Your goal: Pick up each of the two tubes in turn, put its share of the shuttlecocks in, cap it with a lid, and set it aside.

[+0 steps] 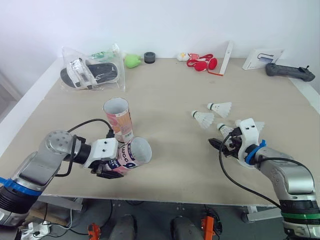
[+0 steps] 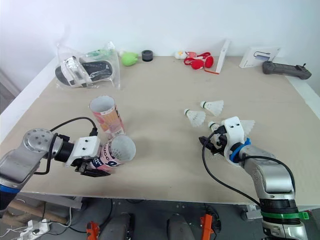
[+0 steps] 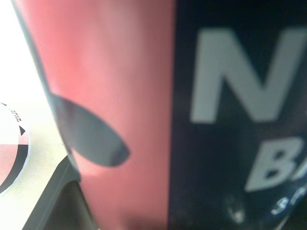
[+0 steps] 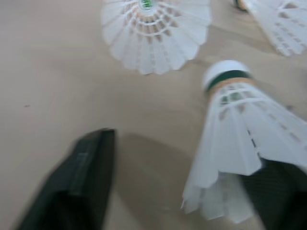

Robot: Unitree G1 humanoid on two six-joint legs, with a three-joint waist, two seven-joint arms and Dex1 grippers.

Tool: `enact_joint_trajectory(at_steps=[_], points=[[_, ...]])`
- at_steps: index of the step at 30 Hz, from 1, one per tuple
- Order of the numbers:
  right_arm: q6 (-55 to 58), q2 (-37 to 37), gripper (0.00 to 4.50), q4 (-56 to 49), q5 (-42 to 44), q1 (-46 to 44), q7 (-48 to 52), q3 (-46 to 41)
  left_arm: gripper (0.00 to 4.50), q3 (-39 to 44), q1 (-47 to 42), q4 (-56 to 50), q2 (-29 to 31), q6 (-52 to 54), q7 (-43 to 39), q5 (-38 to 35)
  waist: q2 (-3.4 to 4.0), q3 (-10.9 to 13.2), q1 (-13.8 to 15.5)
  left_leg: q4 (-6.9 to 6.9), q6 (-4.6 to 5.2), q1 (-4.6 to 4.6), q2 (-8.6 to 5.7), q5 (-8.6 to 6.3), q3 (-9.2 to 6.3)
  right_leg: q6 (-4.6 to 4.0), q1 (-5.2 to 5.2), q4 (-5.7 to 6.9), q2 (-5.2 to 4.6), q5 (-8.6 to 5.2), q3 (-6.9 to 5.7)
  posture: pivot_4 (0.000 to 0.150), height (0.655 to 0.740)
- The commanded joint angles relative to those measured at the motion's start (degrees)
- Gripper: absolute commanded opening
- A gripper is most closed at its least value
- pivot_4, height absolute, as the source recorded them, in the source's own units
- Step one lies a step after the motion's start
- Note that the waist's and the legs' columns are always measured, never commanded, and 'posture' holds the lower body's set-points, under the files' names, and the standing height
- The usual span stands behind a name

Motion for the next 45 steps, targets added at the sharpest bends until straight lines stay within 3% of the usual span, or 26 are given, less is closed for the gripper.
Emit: enact_joint_trajectory(at_steps=[1, 5, 6, 16, 30, 32, 37, 42, 45], points=[[-1.15, -0.27, 2.07, 0.08, -1.54, -0.58, -0.35, -0.02, 3.08, -3.35, 1.51, 1.4, -0.13, 1.35, 1.07, 2.49, 0.0, 0.0, 0.0, 0.0, 0.0, 0.0, 0.0, 0.0, 0.0, 0.0, 0.0, 0.0, 0.0, 0.0, 0.0, 0.15, 0.74], [-0.7, 0.02, 0.19, -0.48, -1.93, -0.41, -0.53, -0.27, 3.08, -3.5, 0.83, 1.0, -0.15, 2.2, 0.97, 2.25, 0.0, 0.0, -0.01, 0.0, 0.0, 0.0, 0.0, 0.0, 0.0, 0.0, 0.0, 0.0, 0.01, 0.0, 0.0, 0.15, 0.74], [-0.6, 0.05, 0.08, -0.65, -1.98, -0.37, -0.56, -0.29, 3.08, -3.55, 0.65, 1.0, -0.17, 2.33, 0.93, 2.23, -0.02, -0.01, -0.02, 0.0, 0.0, 0.0, 0.0, 0.0, 0.0, 0.0, 0.0, 0.0, 0.01, 0.0, 0.0, 0.15, 0.74], [1.97, 0.01, 0.08, -6.14, -0.65, -0.14, -1.41, -1.87, 3.08, -4.01, -0.63, 1.31, -0.07, 2.89, 0.23, 2.17, -0.03, 0.0, -0.03, 0.0, 0.01, -0.01, 0.0, 0.0, -0.01, 0.0, -0.02, 0.0, 0.01, 0.0, 0.0, 0.15, 0.74], [16.02, -13.72, 0.08, -37.76, 22.45, 0.22, 11.55, -8.86, 3.08, -3.53, 0.2, -0.29, 0.65, 4.0, 0.15, 1.78, -0.04, 0.02, -0.03, -0.21, 0.01, -0.07, 0.06, 0.0, -0.01, -0.06, -0.15, 0.0, 0.03, -0.08, -0.01, 0.15, 0.74], [15.78, -15.44, 0.08, -39.65, 23.35, -3.24, 12.42, -5.07, 3.08, -3.81, -0.23, -0.35, 0.22, 4.42, 0.3, 1.79, -0.06, 0.03, -0.04, -0.23, 0.01, -0.07, 0.08, 0.0, -0.01, -0.09, -0.16, 0.0, 0.05, -0.1, -0.02, 0.15, 0.74], [10.53, -16.98, 0.08, -37.57, 13.06, -18.54, 15.73, 15.28, 3.08, -4.23, -0.65, -0.37, -0.7, 5.11, 0.47, 1.77, -0.14, 0.06, -0.07, -0.21, 0.03, -0.02, 0.11, 0.02, 0.02, -0.15, -0.48, -0.01, 0.01, -0.04, -0.07, 0.15, 0.74], [5.68, -14.21, 0.08, -32.54, 6.0, -27.15, 20.73, 27.68, 3.08, -4.04, 0.64, 0.64, -1.33, 4.06, 1.29, 2.34, -0.12, 0.02, 0.07, -0.22, 0.03, -0.17, 0.12, 0.03, 0.15, -0.1, -0.52, -0.04, -0.08, -0.11, -0.1, 0.15, 0.74], [3.94, -12.23, 0.08, -31.34, 4.69, -28.74, 23.13, 30.49, 3.08, -3.56, 1.75, 1.13, -1.61, 3.53, 1.79, 2.5, -0.11, 0.01, 0.17, -0.22, 0.03, -0.22, 0.1, 0.03, 0.1, -0.06, -0.5, -0.04, -0.08, -0.14, -0.16, 0.15, 0.74]])
